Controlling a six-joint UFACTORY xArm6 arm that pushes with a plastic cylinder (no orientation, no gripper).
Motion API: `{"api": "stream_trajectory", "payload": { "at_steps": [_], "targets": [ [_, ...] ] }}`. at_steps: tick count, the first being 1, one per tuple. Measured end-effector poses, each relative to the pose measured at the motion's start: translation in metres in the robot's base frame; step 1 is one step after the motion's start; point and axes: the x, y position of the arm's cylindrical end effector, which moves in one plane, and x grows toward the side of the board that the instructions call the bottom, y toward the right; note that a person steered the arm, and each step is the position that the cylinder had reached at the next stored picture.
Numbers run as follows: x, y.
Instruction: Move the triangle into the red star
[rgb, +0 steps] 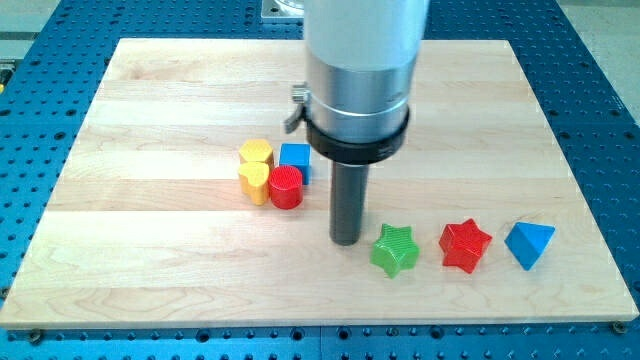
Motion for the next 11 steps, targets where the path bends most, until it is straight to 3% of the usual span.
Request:
{"api": "stream_trajectory", "payload": {
  "at_steps": [1,3,4,5,6,8,9,11],
  "targets": [
    [-0.025,0.021],
    [-0.048,-0.007],
    [-0.067,0.056],
    [-0.068,0.197],
    [-0.019,0.270],
    [0.021,0.195],
    [0.023,0.215],
    [0.020,0.130]
  ]
}}
